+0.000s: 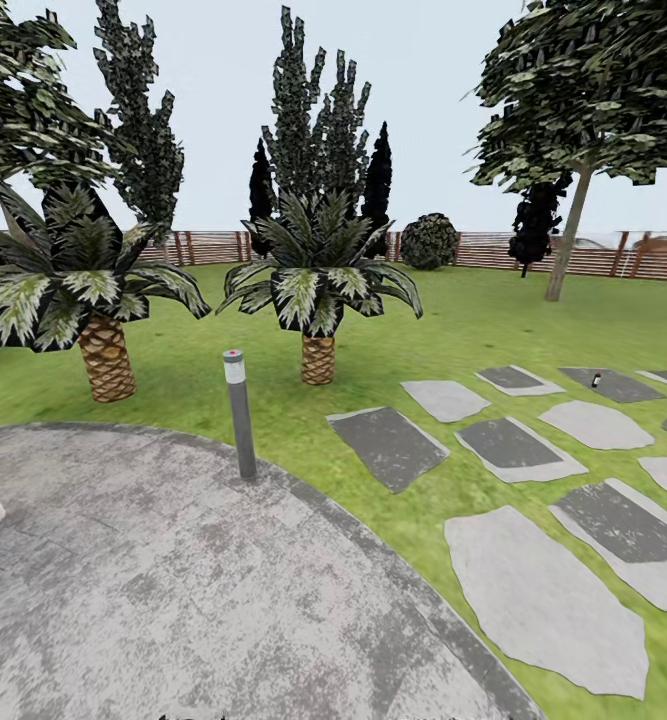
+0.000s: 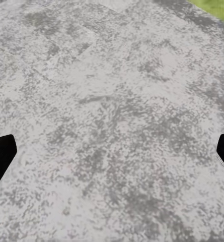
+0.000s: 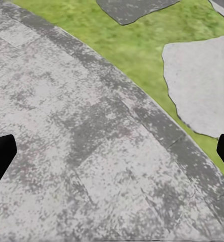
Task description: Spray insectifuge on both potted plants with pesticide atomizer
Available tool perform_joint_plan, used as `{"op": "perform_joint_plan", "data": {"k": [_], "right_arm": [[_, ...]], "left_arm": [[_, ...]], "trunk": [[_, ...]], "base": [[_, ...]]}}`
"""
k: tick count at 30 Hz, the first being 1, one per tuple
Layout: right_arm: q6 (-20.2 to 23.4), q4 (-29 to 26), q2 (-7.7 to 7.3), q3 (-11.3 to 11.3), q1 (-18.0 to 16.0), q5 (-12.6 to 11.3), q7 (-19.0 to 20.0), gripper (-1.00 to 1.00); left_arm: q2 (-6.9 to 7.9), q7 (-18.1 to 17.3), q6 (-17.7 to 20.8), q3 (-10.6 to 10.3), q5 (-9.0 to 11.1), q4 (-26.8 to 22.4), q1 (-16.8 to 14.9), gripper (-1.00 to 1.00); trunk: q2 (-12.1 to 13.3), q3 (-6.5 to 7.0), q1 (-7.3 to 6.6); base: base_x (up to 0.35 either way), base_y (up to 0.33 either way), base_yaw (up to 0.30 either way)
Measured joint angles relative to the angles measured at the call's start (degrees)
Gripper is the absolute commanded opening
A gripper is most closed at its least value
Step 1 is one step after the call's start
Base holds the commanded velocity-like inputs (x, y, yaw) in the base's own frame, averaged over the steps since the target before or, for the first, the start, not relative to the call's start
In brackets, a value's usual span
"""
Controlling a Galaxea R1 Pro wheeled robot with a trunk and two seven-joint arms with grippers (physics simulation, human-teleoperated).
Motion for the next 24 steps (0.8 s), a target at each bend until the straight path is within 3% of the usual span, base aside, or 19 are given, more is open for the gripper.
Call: {"op": "perform_joint_plan", "data": {"k": [24], "right_arm": [[0.0,0.5,-0.08,-0.4,0.0,-0.1,-0.4,1.00]], "left_arm": [[0.32,0.3,0.1,0.6,-0.2,1.1,0.3,1.00]], "trunk": [[0.0,-0.78,0.00]], "base": [[0.000,0.000,-0.232]]}}
